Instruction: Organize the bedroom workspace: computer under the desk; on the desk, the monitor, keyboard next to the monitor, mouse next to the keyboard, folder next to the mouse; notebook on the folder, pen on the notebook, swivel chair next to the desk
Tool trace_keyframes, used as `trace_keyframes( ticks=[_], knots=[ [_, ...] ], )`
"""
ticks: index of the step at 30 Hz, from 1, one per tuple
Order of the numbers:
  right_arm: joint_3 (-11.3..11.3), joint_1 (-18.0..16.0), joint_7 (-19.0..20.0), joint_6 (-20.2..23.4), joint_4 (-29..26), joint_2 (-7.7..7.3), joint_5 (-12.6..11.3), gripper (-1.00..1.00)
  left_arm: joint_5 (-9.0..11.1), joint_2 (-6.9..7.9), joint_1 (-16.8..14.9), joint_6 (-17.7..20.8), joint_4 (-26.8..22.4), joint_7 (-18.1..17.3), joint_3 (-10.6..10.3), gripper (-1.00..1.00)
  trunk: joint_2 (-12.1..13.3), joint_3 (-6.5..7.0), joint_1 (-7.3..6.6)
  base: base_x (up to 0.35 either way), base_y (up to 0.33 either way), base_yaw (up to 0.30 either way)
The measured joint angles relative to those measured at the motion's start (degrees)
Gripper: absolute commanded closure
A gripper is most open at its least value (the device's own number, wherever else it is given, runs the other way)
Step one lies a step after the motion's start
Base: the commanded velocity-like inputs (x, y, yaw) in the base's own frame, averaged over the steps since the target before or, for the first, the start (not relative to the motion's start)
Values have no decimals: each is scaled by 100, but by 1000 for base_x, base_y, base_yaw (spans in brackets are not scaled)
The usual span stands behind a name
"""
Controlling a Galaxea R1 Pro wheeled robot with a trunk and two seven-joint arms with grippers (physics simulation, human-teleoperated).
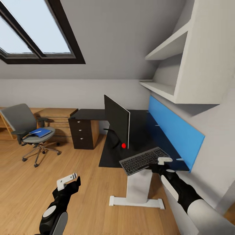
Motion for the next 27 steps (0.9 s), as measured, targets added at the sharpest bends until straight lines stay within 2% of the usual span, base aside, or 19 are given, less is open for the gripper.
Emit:
trace_keyframes(
  ticks=[4, 8, 11, 19, 27],
  knots=[
    [40, -2, -7, 211, 19, 90, 6, -100, 1, 1, 0, 0, 0, 0, -1, -100, 0, 0, -1, -41, 0, 0],
    [42, -2, -14, 553, 134, 376, 20, -100, 1, 1, 0, 0, 0, 0, 0, -100, 0, 0, -1, -13, 0, 0],
    [45, -2, -16, 652, 280, 474, 30, -100, 1, 1, 0, 0, 0, 0, 0, -100, 0, 0, -1, -4, 0, 0],
    [45, -7, -18, 751, 446, 570, 37, -100, 1, 1, 0, 0, 0, 0, 0, -100, 0, 0, -1, -1, 0, 0],
    [35, -18, -7, 906, 954, 724, 65, -100, 9, -3, 0, 5, -13, -2, -2, -100, 0, 0, -1, 0, 0, 0]
  ],
)
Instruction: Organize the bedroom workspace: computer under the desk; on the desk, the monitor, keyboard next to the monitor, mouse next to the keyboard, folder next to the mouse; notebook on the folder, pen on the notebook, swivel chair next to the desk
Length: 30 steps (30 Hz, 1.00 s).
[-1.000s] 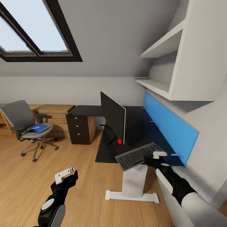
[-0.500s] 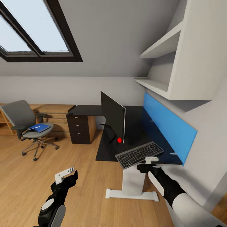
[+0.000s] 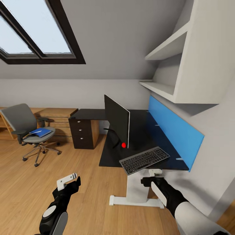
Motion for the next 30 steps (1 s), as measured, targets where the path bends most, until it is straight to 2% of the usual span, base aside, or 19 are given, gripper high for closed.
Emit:
trace_keyframes(
  ticks=[5, 9, 22, 30],
  knots=[
    [-4, -13, 1, -3, 299, 100, 197, -100, 6, -7, 0, 3, -82, -5, -7, -100, 0, 0, 0, 0, 0, 0],
    [-12, -17, 2, -13, 403, 137, 352, -100, 9, -20, 0, 3, -130, -7, -21, -100, -159, -71, 87, 0, 0, 0],
    [-14, -17, 2, -149, 425, 149, 377, -100, 9, -23, 0, 4, -136, -5, -25, -100, -681, -305, 373, 0, 0, 0],
    [-3, -17, 2, -200, 423, 186, 372, -100, 5, -16, 0, 8, -103, -1, -17, -100, -683, -306, 374, 0, 0, 0]
  ],
)
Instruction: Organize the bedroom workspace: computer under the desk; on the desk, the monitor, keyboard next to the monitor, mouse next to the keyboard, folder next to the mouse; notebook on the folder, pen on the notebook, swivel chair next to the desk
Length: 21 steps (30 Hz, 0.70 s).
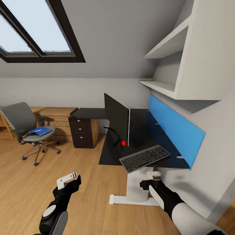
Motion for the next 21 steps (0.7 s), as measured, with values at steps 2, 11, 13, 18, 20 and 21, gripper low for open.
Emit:
trace_keyframes(
  ticks=[2, 11, 13, 18, 20, 21],
  knots=[
    [4, 0, 4, -3, -2, 3, 2, -100, -3, 1, 0, -2, 5, -3, 0, -100, 0, 0, 0, 19, 21, 0],
    [14, 0, 11, -7, -7, 14, -5, -100, -6, 6, 0, -3, 15, -6, 1, -100, 0, 0, -1, 119, 117, 0],
    [16, 0, 15, -7, -7, 14, -6, -100, -6, 8, 0, -3, 16, -6, 1, -100, 0, 0, -1, 59, 54, 0],
    [19, 0, 23, -8, -7, 28, -8, -100, -7, 9, 0, -3, 17, -3, 1, -100, 0, 0, -2, 161, 148, 0],
    [17, 1, 26, -7, -7, 41, -2, -100, -7, 10, 0, -2, 17, -1, 1, -100, 0, 0, -2, 218, 205, 0],
    [17, 1, 26, -8, -7, 44, 1, -100, -6, 10, 0, -2, 17, -2, 1, -100, 0, 0, -3, 231, 218, 0]
  ],
)
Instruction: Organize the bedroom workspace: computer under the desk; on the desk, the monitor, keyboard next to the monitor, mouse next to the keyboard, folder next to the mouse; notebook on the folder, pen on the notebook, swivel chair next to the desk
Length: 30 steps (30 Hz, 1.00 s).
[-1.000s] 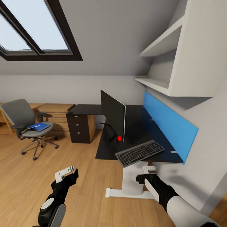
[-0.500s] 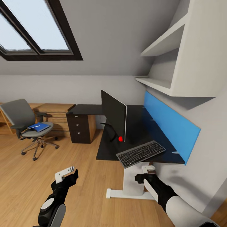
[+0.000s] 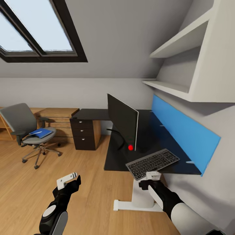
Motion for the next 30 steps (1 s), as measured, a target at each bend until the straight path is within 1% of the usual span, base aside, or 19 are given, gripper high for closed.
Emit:
trace_keyframes(
  ticks=[8, 14, 21, 30],
  knots=[
    [-2, 0, 12, -4, 0, 30, 11, -100, 0, 1, 0, 0, 1, 3, 0, -100, 0, 0, 1, 213, 201, 0],
    [-3, 0, 12, -4, 0, 32, 13, -100, -2, 1, 0, -1, 1, 5, 8, -100, 0, 0, 2, 36, 28, 0],
    [-3, 0, 13, -4, -10, 33, 13, -100, -7, 1, 0, -2, 23, 5, 8, -100, 0, 0, 1, 130, 69, 0],
    [-3, 0, 18, -4, -25, 33, 13, -100, -8, 1, 0, -2, 52, 5, 7, -100, 0, 0, 3, 15, 7, 0]
  ],
)
